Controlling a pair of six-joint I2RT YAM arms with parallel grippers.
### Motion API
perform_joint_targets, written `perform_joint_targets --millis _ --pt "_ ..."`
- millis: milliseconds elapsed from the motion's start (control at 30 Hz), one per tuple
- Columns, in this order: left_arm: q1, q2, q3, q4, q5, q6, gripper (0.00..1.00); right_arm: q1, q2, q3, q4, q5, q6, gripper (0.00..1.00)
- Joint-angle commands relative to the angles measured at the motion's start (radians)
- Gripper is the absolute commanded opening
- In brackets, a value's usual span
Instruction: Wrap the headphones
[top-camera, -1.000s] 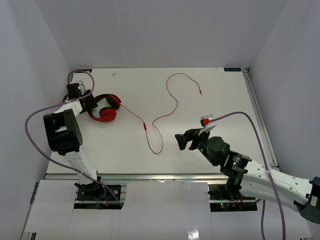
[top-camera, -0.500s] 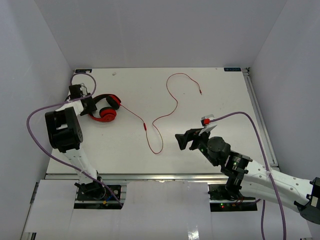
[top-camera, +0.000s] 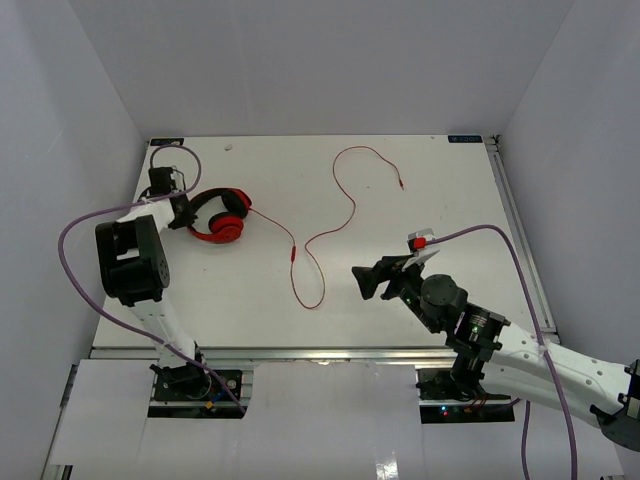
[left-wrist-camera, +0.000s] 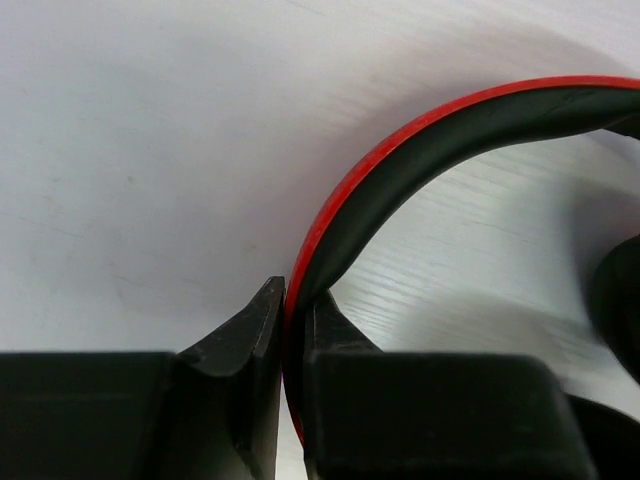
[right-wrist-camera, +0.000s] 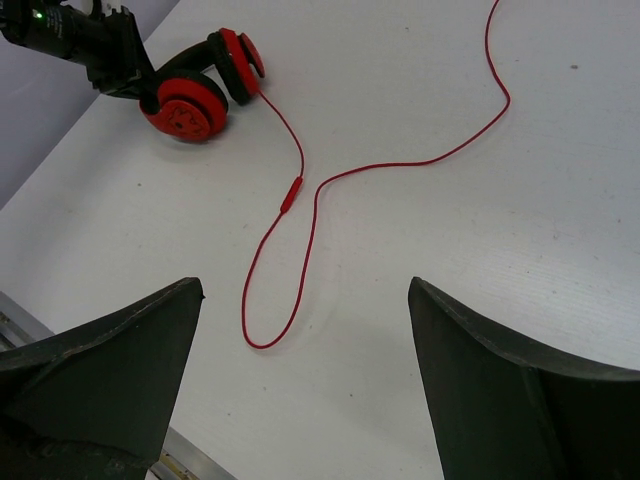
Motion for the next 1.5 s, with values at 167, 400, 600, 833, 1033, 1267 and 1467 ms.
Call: perform_joint_targets --millis 167,400,600,833,1033,1267,1467 --pt "-0.245 -0.421 -0.044 -0.031 0.020 -0.197 0.00 0.003 0.023 0.014 0.066 -0.112 -0.072 0.91" --pt "-0.308 -0.772 -0.131 -0.044 0.135 -0.290 0.00 0.003 0.003 -0.018 0.137 -0.193 -0.131 0.93" --pt "-0.312 -1.017 -0.202 -0.068 0.254 -0.367 0.00 0.003 -0.136 -0.131 0.305 -0.332 -0.197 0.95" --pt "-0.312 -1.138 -0.259 -0.081 0.412 -0.469 0.00 0.003 -0.176 -0.222 0.463 -0.488 -0.245 0.96" --pt "-0.313 -1.198 -0.289 -0.077 0.511 -0.545 0.00 0.003 -0.092 -0.262 0.585 -0.584 -0.249 0.93" --pt "-0.312 -1.270 -0.344 -0.062 0.588 -0.606 0.00 0.003 -0.023 -0.288 0.676 -0.630 -0.256 0.91" --pt "-0.313 -1.288 -0.412 -0.111 0.389 -0.557 0.00 0.003 -0.128 -0.150 0.383 -0.228 -0.233 0.94"
